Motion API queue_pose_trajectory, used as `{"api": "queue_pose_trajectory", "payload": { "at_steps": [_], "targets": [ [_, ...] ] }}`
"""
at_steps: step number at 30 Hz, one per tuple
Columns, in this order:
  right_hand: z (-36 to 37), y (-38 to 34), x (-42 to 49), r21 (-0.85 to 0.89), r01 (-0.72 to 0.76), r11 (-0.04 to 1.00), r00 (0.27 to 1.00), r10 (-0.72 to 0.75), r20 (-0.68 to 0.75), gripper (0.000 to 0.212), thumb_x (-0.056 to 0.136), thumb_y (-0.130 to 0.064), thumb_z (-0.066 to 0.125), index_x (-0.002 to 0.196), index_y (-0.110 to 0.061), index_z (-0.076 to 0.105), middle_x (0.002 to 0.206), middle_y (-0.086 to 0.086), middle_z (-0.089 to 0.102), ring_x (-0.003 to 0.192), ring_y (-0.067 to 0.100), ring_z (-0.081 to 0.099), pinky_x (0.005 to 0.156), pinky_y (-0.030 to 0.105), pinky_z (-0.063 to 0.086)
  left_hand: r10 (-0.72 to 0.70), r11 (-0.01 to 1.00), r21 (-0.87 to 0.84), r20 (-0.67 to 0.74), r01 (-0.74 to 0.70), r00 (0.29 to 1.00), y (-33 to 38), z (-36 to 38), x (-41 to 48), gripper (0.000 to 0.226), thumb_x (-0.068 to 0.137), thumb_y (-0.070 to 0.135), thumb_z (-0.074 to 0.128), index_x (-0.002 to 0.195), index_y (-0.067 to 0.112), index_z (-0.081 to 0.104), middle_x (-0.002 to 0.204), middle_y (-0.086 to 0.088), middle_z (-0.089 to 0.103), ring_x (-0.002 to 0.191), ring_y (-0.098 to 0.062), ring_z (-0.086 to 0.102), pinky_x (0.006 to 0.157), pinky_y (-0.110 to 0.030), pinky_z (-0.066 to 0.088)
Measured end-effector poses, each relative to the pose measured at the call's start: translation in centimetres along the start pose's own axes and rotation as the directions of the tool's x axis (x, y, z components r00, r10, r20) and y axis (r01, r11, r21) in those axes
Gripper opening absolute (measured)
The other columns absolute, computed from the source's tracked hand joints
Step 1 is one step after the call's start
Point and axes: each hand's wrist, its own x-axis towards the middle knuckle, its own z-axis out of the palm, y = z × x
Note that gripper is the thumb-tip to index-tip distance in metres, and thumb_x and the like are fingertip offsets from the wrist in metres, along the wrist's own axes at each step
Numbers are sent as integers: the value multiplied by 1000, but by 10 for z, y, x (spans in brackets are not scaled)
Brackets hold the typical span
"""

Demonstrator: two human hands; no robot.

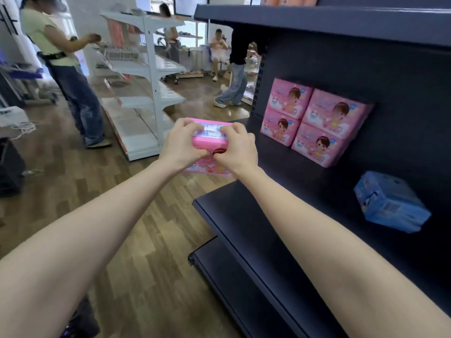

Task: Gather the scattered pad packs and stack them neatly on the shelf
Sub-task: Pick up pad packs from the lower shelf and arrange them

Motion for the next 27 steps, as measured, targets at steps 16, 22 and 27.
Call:
{"api": "queue_pose_trajectory", "payload": {
  "at_steps": [16,22,27],
  "targets": [
    [-36,94,38,-122,-314,942,948,302,-103,61,75,-26,68,134,-21,48,137,5,40,117,33,46,93,34,45,283,948,-196,171,-249,944,57,93,90,62,69,24,79,125,14,57,133,-7,45,120,-25,47,96,-33,38],
    [-29,109,60,-166,-440,882,897,426,-115,68,79,-28,66,140,-23,39,141,3,35,122,34,39,96,36,43,363,922,-239,256,-305,896,56,113,130,63,65,21,79,124,16,58,125,-11,48,110,-31,52,90,-31,40],
    [-23,111,78,-161,-516,841,855,493,-160,68,81,-25,66,142,-23,36,143,3,33,125,34,36,101,35,36,444,887,-275,285,-371,850,51,128,163,64,64,20,79,125,15,59,129,-9,50,115,-27,51,93,-31,40]
  ]
}}
